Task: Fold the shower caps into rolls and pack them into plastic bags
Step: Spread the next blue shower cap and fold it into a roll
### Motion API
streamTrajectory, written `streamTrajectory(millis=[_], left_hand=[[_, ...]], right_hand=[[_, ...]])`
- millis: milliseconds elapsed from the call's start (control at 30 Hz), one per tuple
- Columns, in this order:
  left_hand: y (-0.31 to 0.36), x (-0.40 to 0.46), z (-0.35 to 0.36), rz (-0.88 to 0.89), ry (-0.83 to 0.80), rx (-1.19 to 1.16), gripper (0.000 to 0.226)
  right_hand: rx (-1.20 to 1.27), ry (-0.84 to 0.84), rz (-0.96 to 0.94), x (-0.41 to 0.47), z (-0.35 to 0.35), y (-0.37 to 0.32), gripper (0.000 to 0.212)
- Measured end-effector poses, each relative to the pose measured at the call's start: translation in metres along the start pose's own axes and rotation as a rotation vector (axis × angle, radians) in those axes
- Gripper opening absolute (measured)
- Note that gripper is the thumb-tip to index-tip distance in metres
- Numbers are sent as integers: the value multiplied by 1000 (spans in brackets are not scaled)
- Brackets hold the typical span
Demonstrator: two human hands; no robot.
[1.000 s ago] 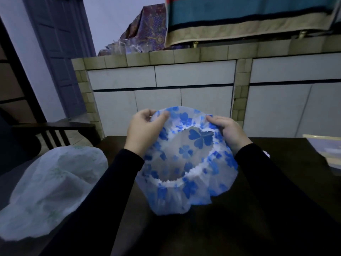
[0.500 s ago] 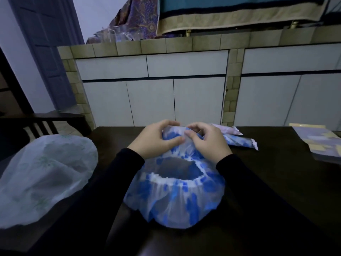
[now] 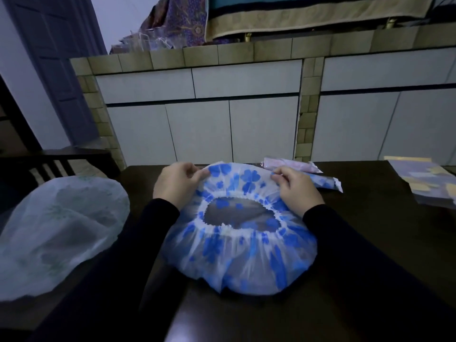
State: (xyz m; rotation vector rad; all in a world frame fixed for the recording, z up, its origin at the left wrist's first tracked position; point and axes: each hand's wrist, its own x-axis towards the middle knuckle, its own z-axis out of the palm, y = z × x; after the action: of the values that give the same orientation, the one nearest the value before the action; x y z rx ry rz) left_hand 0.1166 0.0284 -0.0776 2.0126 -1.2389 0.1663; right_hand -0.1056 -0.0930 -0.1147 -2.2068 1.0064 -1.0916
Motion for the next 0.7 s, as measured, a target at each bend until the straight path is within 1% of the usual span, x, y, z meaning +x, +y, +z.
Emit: streamTrajectory(millis=[67,133,200,233,300,333,367,433,500,533,567,600,633,667,700], left_hand=[[6,-4,7,34,36,51,35],[13,-5,13,66,34,-40,31],[18,-4,15,90,6,-202,25],[21,-4,16,114,-10,-256,23],[27,-7,19,172,-51,-321,19],[31,-9,20,207,-78,-341,16],[35,-10,21,237,-103,-359,15],[43,-12,24,271,-142,-413,14],[54,-12,29,269,-152,-471,14],[60,-11,34,262,-150,-466,16],[64,-8,39,251,-167,-398,19],[69,-4,43,235,-230,-259,26],[73,-1,45,196,-356,-114,34],[76,0,46,138,-517,-29,42],[79,0,47,72,-656,-25,45]], right_hand=[[-56,-8,24,0,-6,6,12],[-44,3,36,0,-13,8,18],[67,-9,54,1,-20,6,27],[145,-19,69,1,-23,5,26],[262,-15,81,1,-24,2,18],[253,-18,77,1,-24,2,14],[193,-29,78,-1,-23,2,12],[86,-65,85,-3,-23,5,20],[106,-63,99,-7,-29,8,24],[89,-42,105,-8,-35,9,23],[34,-12,111,-9,-43,12,20],[-40,19,124,-11,-52,16,18],[-111,51,145,-13,-61,23,18],[-170,81,175,-15,-71,30,19],[-233,110,201,-16,-81,35,20]])
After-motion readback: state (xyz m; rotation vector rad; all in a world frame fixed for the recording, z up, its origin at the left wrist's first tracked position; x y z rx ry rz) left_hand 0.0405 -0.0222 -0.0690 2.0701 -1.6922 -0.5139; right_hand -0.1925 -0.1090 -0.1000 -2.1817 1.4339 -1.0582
